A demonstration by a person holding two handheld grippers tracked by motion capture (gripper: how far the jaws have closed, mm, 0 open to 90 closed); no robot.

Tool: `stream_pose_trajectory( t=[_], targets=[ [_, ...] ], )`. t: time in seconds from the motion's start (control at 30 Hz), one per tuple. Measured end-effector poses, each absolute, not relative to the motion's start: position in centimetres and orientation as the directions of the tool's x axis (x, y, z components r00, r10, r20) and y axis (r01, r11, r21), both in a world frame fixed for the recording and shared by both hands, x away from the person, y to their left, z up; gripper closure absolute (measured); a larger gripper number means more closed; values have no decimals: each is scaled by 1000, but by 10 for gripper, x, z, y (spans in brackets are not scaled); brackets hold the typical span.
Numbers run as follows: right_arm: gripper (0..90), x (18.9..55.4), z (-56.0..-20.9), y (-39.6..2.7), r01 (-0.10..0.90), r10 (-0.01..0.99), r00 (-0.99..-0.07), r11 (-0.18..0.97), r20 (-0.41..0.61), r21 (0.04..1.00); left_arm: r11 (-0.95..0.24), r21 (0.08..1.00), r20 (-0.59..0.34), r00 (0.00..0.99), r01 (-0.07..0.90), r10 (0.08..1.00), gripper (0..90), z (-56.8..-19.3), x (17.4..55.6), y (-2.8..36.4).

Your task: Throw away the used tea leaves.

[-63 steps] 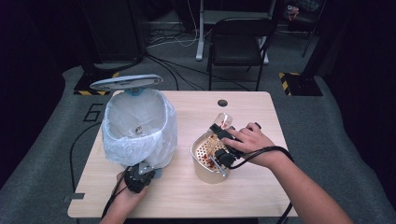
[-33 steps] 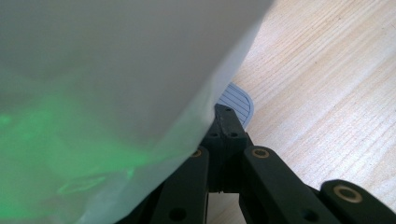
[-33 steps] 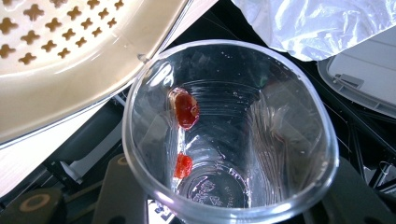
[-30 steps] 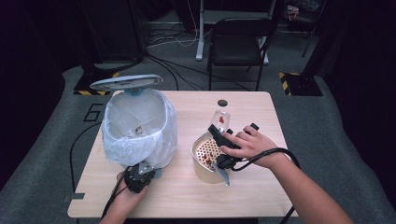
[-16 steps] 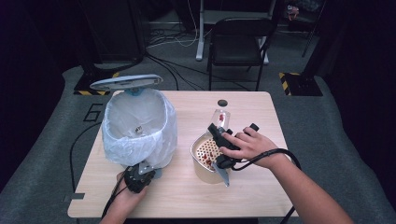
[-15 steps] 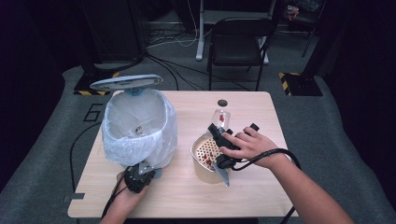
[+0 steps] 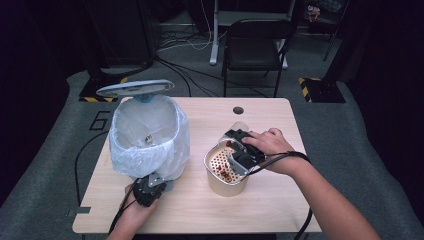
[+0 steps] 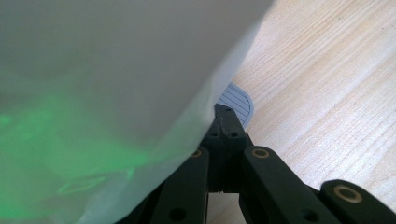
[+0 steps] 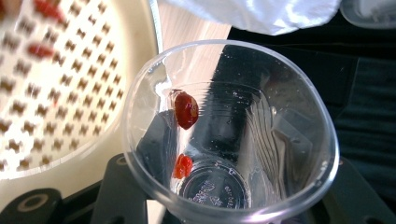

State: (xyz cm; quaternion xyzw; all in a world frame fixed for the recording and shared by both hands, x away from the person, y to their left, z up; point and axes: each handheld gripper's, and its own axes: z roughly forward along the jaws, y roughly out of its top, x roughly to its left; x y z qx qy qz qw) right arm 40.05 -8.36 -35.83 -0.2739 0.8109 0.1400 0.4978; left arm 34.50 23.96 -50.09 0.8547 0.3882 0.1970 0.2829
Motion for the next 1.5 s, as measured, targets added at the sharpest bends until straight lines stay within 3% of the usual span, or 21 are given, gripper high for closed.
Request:
stream_pose_trajectory(
  t=[0.4, 0.8, 1.17, 1.5],
  targets=[
    [497, 430, -339, -103, -478, -32, -658, 790, -752, 385, -539, 636, 117, 622, 552, 774, 900, -501, 345, 240],
    [501, 444, -323, -111, -311, 101, -854, 687, -510, 657, -539, 636, 117, 622, 552, 775, 900, -501, 345, 240],
    [503, 446, -305, -105, -103, 206, -943, 570, -262, 816, -538, 637, 116, 621, 552, 775, 900, -501, 345, 240],
    [506, 441, -278, -89, -2, 268, -948, 535, -171, 845, -539, 636, 119, 620, 553, 776, 900, -501, 345, 240]
  ],
)
